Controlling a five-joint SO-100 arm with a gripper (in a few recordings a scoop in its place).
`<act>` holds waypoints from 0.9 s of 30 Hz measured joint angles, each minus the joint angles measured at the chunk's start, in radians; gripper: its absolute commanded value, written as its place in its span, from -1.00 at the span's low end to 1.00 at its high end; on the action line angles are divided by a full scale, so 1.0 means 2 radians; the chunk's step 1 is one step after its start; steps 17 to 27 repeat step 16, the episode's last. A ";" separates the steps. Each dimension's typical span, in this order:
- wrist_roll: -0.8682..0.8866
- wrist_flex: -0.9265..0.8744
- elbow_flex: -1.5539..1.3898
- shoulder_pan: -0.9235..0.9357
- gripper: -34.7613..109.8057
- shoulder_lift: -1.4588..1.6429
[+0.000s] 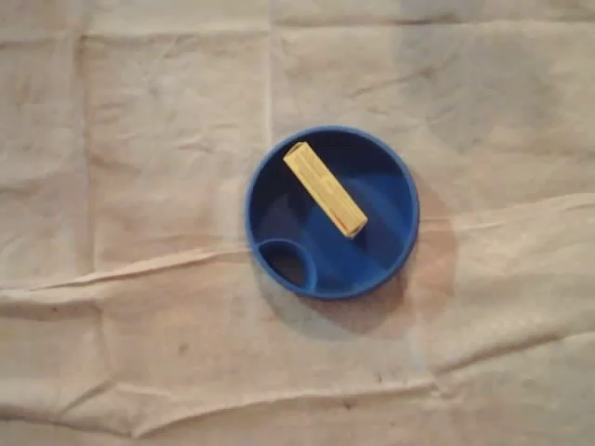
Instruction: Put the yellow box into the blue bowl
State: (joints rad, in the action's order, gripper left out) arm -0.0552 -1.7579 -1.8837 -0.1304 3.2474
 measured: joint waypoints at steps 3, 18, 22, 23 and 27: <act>0.000 0.000 -0.010 0.001 -0.52 0.012; 0.000 0.000 -0.010 -0.002 -0.52 0.025; 0.000 0.000 -0.010 -0.002 -0.52 0.025; 0.000 0.000 -0.010 -0.002 -0.52 0.025; 0.000 0.000 -0.010 -0.002 -0.52 0.025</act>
